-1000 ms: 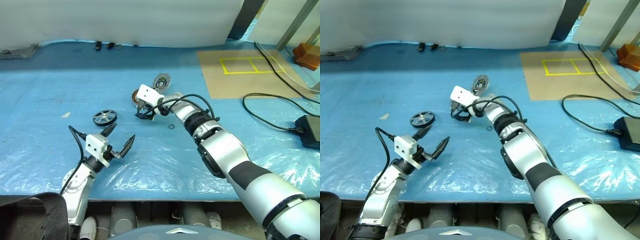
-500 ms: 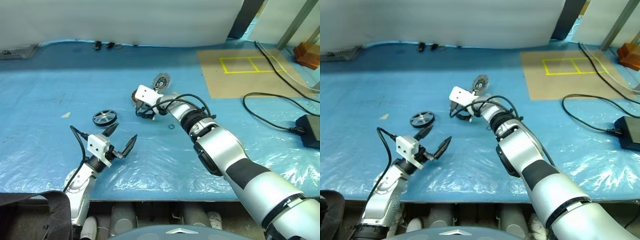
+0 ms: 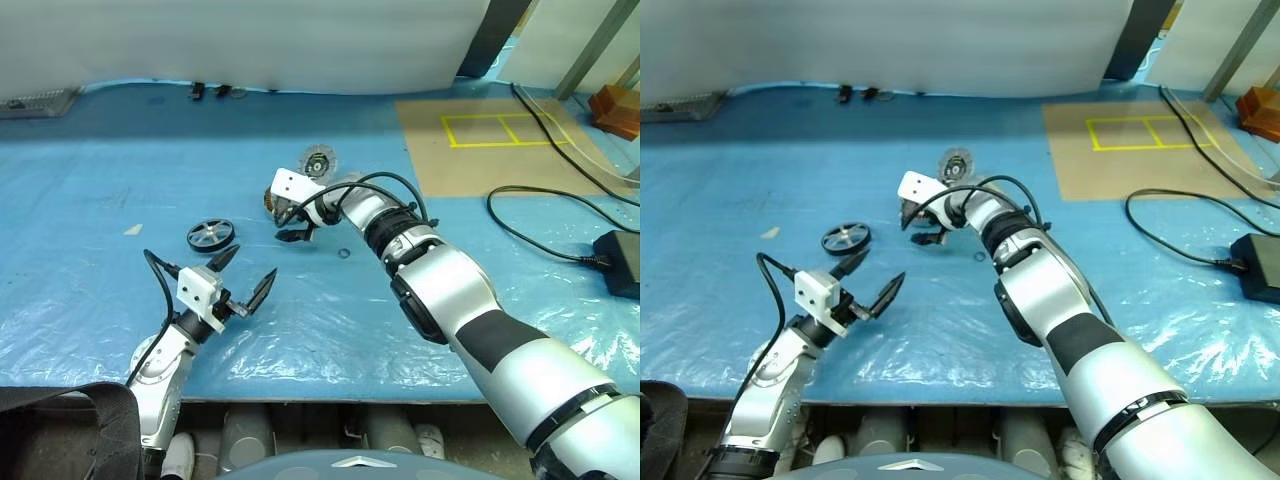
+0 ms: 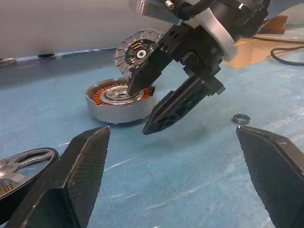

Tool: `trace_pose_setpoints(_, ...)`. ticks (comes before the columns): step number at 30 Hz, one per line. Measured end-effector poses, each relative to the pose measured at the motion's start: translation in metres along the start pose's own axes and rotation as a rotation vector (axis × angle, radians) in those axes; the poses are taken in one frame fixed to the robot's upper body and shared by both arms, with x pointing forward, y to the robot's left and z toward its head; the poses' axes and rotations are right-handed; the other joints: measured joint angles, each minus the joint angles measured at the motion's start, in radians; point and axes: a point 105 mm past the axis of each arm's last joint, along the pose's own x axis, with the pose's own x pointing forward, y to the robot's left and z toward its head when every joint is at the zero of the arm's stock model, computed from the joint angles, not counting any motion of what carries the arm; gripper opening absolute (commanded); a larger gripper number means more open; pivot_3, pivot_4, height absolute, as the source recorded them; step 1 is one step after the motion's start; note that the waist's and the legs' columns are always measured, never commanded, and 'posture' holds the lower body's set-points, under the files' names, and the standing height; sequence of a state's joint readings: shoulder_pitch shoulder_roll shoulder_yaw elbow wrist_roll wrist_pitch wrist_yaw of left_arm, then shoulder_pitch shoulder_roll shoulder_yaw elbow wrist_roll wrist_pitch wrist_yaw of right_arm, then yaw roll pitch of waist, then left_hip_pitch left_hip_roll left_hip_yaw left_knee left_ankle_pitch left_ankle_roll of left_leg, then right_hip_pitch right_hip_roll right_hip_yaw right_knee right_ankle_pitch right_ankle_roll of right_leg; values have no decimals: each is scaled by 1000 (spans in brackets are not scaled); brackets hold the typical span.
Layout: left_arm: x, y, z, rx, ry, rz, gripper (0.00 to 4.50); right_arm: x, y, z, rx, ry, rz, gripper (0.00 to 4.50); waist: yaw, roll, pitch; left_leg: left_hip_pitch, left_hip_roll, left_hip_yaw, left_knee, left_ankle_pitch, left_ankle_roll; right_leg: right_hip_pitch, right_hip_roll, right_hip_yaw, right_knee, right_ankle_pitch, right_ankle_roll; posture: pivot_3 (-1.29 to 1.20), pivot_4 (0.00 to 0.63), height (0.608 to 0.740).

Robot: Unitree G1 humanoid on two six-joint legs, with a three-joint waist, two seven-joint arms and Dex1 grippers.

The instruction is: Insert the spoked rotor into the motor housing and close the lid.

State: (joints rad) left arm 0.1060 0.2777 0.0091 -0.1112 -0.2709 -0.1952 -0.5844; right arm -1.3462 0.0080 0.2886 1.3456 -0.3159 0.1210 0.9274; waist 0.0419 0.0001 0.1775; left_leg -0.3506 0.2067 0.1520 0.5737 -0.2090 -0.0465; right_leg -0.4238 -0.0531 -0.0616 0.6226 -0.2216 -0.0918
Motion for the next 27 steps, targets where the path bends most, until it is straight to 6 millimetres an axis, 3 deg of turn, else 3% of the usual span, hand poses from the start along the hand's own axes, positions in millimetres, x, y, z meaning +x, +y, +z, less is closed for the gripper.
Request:
trace_pose_setpoints(10, 2, 0, -2, -3, 4, -10, 4484, -2, -16, 4, -48, -6, -151, 4500, -1, 1, 0, 0, 0, 0, 0, 0, 0, -1, 0, 0, 0, 0, 0, 0, 150, 740)
trace_pose_setpoints(20, 2, 0, -3, -5, 10, -12, 4484, 10, -4, 15, -53, -37, -128, 4500, -1, 1, 1, -1, 0, 1, 0, 0, 0, -1, 0, 0, 0, 0, -1, 0, 150, 740)
trace_pose_setpoints(27, 2, 0, -3, -4, 10, -12, 4484, 16, -1, 6, -41, 0, -140, 4500, -1, 1, 1, -1, 0, 1, 0, 0, 0, -1, 0, 0, 1, 0, -1, 0, 150, 740)
